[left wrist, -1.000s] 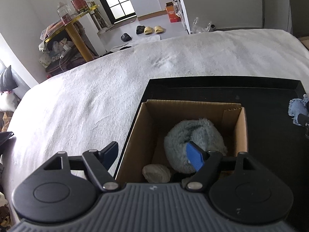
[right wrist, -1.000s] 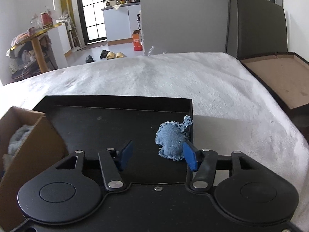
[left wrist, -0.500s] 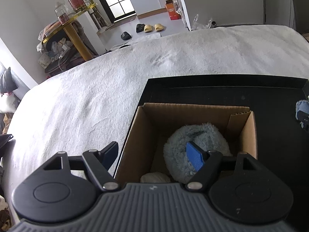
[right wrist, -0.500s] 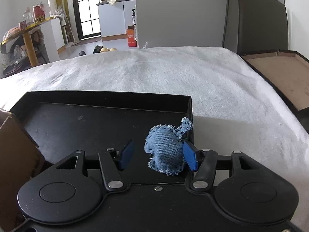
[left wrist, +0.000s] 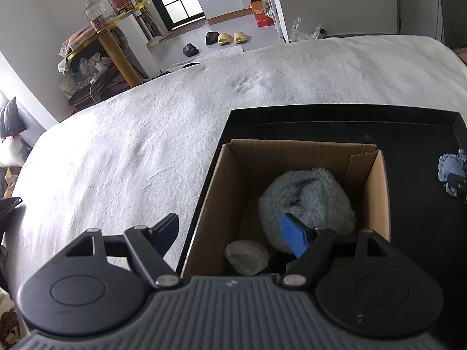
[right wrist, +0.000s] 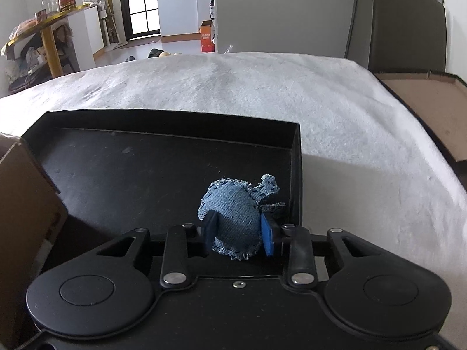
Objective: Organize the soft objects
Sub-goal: 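Close the right gripper on the blue denim plush, then carry the denim plush with the right gripper over the box and release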
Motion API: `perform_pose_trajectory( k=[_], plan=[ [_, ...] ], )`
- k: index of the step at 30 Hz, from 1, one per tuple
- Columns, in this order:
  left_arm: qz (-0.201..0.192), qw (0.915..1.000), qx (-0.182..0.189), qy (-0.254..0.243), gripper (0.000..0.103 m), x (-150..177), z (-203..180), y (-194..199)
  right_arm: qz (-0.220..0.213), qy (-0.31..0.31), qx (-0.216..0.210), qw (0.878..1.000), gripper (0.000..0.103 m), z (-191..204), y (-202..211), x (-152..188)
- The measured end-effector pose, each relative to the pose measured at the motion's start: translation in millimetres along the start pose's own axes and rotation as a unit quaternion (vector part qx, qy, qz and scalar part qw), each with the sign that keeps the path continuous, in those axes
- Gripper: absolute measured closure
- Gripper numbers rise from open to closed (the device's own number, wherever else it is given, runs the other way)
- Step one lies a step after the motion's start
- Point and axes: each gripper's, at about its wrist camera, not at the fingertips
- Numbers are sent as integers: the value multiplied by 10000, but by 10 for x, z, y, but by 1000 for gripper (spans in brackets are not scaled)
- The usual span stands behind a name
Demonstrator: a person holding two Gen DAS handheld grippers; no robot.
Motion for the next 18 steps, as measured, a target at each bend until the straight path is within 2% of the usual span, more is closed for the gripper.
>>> perform_pose_trajectory(
  k=[7,10,18],
  plan=[
    [-13,9999,87,78,27,55,149,131,63,21,-30,10000,73,65,227,69],
    [101,9999,-48,36,27,86,195,152,111,-18,-80,9999,73,86,345,92],
    [73,9998,128,125,27,206,371,303,136,-95,-12,9999,72,129,679,149]
  ],
)
Point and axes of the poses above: each gripper's, at about its wrist camera, not at the fingertips, and y roughly against the way its jaws point, z to its left, x to its underside, and after that the axes turned 5 degrees about z, right-handed
